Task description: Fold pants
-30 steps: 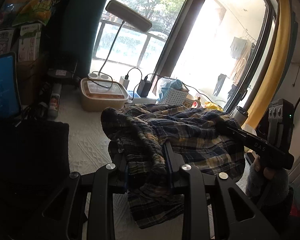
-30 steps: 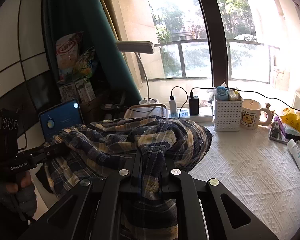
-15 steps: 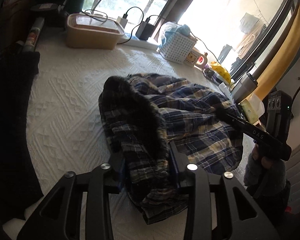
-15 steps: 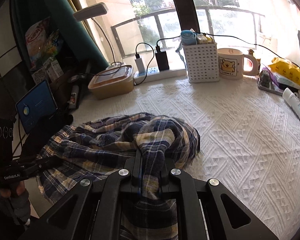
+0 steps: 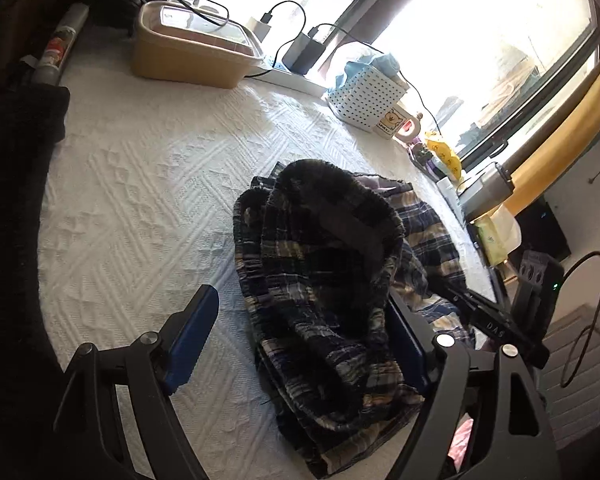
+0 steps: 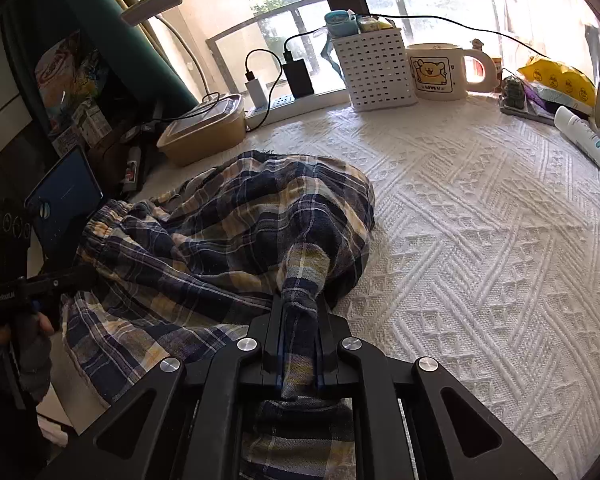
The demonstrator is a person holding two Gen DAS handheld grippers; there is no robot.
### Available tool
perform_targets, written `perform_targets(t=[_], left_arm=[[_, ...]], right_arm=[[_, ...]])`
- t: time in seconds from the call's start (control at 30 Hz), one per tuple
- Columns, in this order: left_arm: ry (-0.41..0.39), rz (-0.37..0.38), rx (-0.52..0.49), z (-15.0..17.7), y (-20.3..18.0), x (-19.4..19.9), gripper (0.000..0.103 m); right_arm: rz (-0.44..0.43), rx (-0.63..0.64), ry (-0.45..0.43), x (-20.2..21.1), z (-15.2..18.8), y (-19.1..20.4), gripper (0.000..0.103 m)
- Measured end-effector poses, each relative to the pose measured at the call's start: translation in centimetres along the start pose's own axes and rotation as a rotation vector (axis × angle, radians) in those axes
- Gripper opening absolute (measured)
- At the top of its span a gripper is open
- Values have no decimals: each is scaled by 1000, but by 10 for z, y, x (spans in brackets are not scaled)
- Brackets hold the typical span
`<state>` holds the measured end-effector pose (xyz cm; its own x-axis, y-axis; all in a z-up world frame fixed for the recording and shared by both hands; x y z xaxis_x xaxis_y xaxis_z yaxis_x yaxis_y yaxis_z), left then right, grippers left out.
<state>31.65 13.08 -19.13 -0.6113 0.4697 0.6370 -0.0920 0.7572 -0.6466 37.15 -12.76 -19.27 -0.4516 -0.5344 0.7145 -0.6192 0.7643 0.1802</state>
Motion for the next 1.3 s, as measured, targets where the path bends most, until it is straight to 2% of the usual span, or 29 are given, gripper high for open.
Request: perform_targets(t=[0.1, 0.23, 0.4, 0.47, 0.67, 0.8, 0.93, 0.97, 1.03, 1.07, 1.1, 1.2, 1.3], left_arm=[[1, 24, -4, 2, -5, 7, 81], [12, 13, 7, 2, -2, 7, 81], [-73, 50, 52, -15, 0, 32, 81], [-94, 61, 62, -21, 0, 36, 85], [38, 49, 66, -5, -2, -9, 85], [55, 61, 77, -1, -1, -21, 86], [81, 63, 61, 1, -5, -30, 94], [87, 63, 48, 2, -8, -31, 96], [100, 72, 33, 3, -10, -32, 96], [104, 70, 36, 4, -10, -31, 97], [100, 69, 41, 3, -9, -30, 97], [68, 34, 18, 1, -10, -17, 97], [63, 26, -13, 4, -18, -9, 97]], right_arm=[[-4, -4, 10, 0, 1, -2, 10], [1, -1, 22, -2, 2, -3, 10], [7, -4, 35, -4, 3, -3, 10], [12, -2, 42, -5, 3, -4, 10], [19, 10, 54, -6, 2, -3, 10], [7, 7, 58, -5, 1, -4, 10], [-15, 4, 52, -1, -4, -4, 12], [-13, 9, 54, 0, -6, -4, 16], [7, 21, 52, 4, -11, -7, 38], [7, 19, 40, 7, -16, -9, 66], [0, 12, 21, 12, -21, -11, 82], [-11, 3, -8, 19, -35, -18, 83], [-21, -12, 4, 10, -40, -26, 82]])
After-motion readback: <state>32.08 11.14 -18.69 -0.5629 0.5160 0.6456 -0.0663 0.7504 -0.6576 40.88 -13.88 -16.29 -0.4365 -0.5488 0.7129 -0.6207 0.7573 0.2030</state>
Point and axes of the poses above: each gripper's, at about its wrist camera, not at the fingertips, and x roughly against the way its jaws point, y to its left, z to its underside, the point moved 8 cm from there along -x, roughly the way its jaws point, and after that the axes turned 6 degrees about x, right-handed, at the moved point
